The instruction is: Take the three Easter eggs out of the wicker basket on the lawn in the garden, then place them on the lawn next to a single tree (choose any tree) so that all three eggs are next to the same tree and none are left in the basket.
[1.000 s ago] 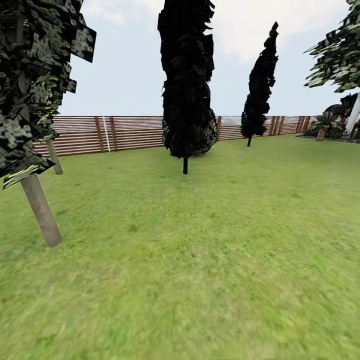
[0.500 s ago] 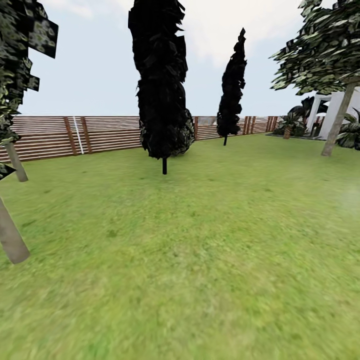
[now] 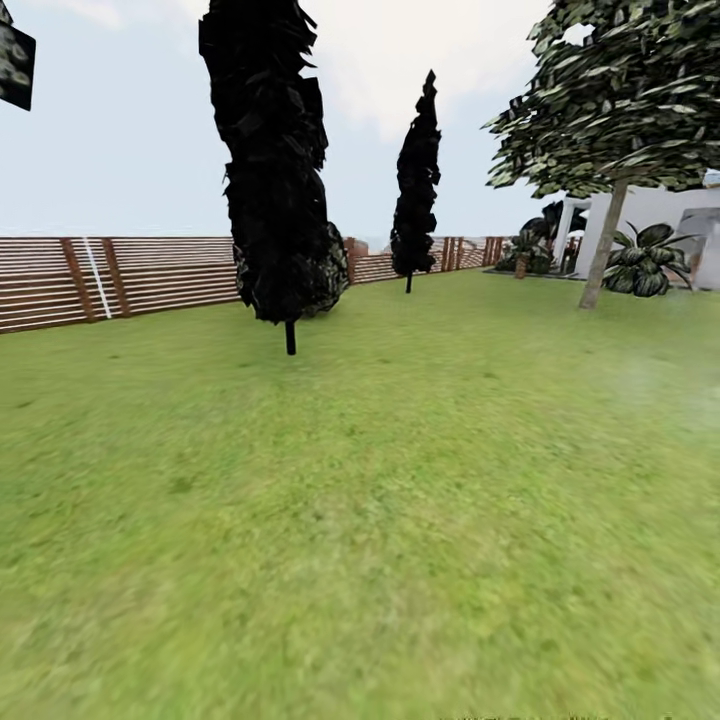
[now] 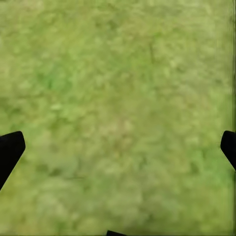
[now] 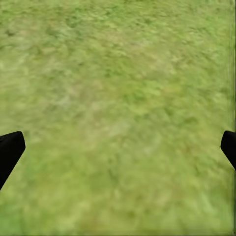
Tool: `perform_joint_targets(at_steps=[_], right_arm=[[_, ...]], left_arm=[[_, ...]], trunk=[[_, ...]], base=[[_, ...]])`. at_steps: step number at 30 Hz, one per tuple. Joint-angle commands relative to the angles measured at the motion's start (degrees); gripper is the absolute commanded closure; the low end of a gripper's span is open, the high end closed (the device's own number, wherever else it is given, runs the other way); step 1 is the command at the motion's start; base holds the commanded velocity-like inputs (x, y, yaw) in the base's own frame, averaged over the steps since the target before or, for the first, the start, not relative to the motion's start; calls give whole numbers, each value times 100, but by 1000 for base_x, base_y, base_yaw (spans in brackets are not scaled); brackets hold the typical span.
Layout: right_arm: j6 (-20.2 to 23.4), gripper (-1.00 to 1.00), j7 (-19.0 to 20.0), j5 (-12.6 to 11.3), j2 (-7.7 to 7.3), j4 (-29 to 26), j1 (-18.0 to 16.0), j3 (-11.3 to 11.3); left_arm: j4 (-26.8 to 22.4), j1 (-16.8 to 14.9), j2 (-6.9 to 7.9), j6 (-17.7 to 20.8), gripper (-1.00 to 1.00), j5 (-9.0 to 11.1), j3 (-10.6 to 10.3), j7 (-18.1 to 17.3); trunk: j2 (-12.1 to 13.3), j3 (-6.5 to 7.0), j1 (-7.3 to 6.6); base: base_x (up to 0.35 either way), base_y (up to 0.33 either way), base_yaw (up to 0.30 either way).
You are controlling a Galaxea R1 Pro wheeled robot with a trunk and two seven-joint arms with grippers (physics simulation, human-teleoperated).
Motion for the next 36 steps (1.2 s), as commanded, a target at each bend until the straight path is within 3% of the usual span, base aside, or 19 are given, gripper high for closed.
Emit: perform_joint_targets(at_steps=[1, 28, 36], right_arm=[[-22, -100, -8, -2, 5, 6, -5, 0], [-26, -100, -19, 3, 11, 1, -5, 20], [17, -100, -36, -12, 37, -5, -5, -1]], left_arm=[[0, -2, -2, -16, -100, 13, 9, -1], [0, -2, -3, -16, -100, 13, 6, -1], [3, -2, -3, -16, -100, 13, 4, -1]], trunk=[[-5, -2, 0], [-5, 140, 0], [-5, 151, 0]], base=[[0, 0, -269], [-62, 0, -269], [0, 0, -57]])
